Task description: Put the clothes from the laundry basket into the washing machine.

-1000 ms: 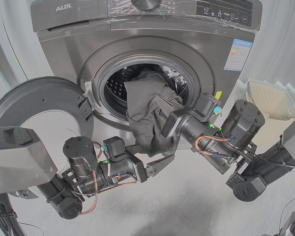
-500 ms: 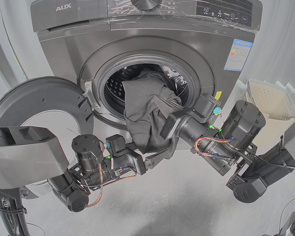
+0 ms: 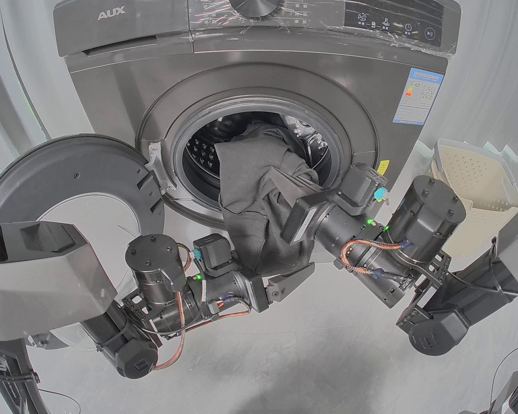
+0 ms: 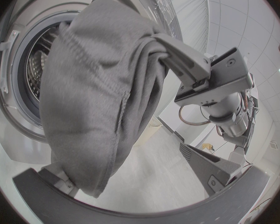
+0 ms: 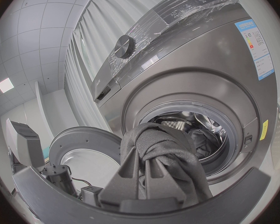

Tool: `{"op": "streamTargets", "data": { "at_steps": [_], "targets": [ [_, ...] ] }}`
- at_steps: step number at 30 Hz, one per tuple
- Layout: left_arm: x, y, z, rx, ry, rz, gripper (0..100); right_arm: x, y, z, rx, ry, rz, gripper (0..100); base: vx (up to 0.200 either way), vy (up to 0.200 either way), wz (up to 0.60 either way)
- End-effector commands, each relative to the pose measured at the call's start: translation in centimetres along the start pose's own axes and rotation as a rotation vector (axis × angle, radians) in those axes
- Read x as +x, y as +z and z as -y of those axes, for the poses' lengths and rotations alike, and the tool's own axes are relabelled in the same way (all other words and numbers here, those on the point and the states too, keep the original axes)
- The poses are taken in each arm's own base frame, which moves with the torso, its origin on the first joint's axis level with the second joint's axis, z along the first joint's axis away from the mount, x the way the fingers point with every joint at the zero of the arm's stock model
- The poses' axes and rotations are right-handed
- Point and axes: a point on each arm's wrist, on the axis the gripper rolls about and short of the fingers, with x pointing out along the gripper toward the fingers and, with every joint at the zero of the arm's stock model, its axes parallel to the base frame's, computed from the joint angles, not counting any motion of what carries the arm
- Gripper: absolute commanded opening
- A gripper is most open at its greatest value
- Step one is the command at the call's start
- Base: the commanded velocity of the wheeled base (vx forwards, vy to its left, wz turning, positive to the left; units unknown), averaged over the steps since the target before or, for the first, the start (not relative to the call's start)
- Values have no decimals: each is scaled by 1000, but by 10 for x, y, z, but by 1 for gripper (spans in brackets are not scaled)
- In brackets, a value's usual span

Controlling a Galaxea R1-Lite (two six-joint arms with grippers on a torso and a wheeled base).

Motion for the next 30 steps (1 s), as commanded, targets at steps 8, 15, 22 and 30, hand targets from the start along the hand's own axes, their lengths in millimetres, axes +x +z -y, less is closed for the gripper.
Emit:
{"op": "streamTargets", "data": {
  "at_steps": [8, 15, 22, 30],
  "targets": [
    [-3, 8, 7, 13, -6, 31, 100, 0, -1, 0, 0, 0, -2, 0, 0, 0, 0],
    [-15, 8, 15, 29, -9, 10, 0, 0, -1, 0, 3, -1, 3, 0, 0, 0, 0],
    [-27, 8, 19, 181, -1, -6, 0, 0, -2, 0, 4, -4, -5, 0, 0, 0, 0],
    [-37, 44, 29, 144, -18, 113, 0, -1, -22, 4, 8, -10, -59, 0, 0, 0, 0]
  ]
}}
